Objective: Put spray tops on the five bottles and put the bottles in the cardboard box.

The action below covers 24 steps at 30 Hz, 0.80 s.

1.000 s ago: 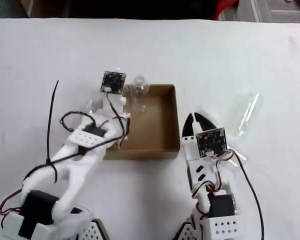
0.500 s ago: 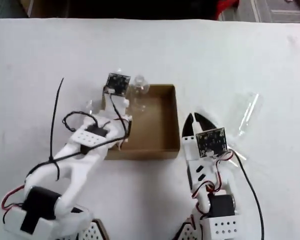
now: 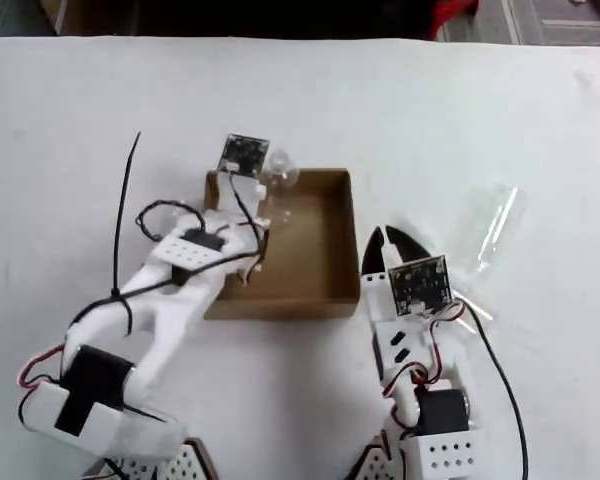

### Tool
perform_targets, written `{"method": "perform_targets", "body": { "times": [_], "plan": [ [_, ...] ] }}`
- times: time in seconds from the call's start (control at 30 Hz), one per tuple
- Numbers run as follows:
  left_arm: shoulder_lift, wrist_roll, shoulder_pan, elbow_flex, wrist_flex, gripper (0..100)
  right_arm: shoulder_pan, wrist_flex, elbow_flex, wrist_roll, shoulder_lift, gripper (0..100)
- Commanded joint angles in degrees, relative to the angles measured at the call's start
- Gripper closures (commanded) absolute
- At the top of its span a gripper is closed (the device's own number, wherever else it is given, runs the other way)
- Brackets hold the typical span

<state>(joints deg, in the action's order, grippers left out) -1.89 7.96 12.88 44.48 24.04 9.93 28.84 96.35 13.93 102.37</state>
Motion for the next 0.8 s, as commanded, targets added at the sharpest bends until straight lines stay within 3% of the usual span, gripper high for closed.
{"method": "perform_targets", "body": {
  "times": [0.0, 0.23, 0.5, 0.57, 0.77],
  "plan": [
    [-0.6, -0.8, -1.2, -2.6, -2.1, 98, 0.3, -0.8, 0.5, 0.7, 0.3, 98.1],
    [-1.6, -0.8, -0.7, -3.2, 2.3, 98, 0.2, -1.1, 0.5, 0.7, 0.3, 98.1],
    [-16.6, -3.1, -1.1, 1.3, 5.7, 97, 0.2, -1.1, 0.5, 0.7, 0.3, 98.1],
    [-19.9, -6.0, -1.1, 2.6, 8.2, 96, 0.2, -1.1, 0.5, 0.7, 0.3, 98.1],
    [-28.1, -5.5, -2.7, 3.2, 22.0, 86, 0.4, -0.8, 0.5, 0.7, 0.3, 98.1]
  ]
}}
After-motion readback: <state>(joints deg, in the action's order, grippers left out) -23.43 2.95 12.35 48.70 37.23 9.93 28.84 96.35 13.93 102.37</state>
